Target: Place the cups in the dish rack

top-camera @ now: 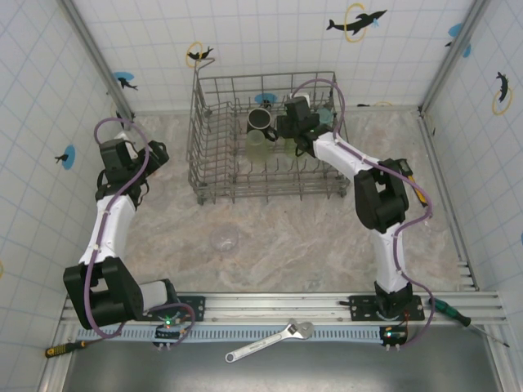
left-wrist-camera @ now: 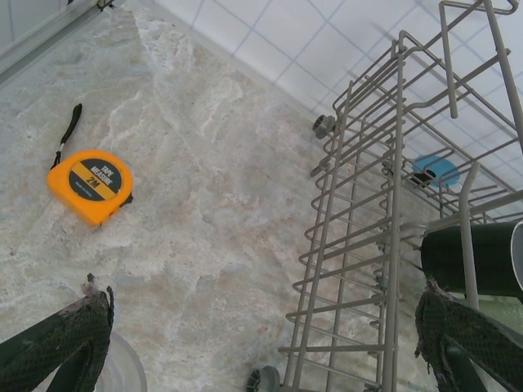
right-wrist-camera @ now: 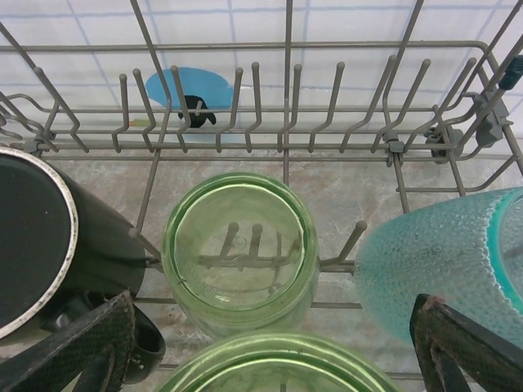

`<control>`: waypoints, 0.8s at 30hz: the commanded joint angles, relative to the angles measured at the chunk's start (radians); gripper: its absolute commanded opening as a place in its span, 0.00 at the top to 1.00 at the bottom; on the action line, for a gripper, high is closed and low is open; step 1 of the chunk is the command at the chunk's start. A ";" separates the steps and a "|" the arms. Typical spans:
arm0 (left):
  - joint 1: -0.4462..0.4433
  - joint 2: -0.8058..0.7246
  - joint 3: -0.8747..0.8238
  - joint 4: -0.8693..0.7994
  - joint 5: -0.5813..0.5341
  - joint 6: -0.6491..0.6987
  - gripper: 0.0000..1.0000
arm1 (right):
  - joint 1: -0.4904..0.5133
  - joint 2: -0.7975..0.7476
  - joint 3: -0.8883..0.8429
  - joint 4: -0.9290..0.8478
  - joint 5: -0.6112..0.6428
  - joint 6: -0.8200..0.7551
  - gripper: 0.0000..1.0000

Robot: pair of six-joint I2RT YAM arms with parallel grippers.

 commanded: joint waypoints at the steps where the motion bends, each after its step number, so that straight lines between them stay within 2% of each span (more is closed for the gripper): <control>1: 0.007 -0.020 -0.002 0.030 0.011 -0.012 0.02 | 0.007 -0.039 0.002 -0.022 0.004 0.002 0.09; 12: 0.009 -0.023 -0.004 0.028 0.000 -0.013 0.02 | 0.009 -0.144 -0.004 -0.096 -0.033 0.045 0.00; 19: 0.008 -0.022 -0.001 0.022 -0.008 -0.021 0.02 | 0.009 -0.222 -0.027 -0.142 -0.077 0.077 0.00; 24: 0.008 -0.022 -0.001 0.016 -0.031 -0.025 0.02 | 0.018 -0.308 -0.115 -0.143 -0.095 0.084 0.00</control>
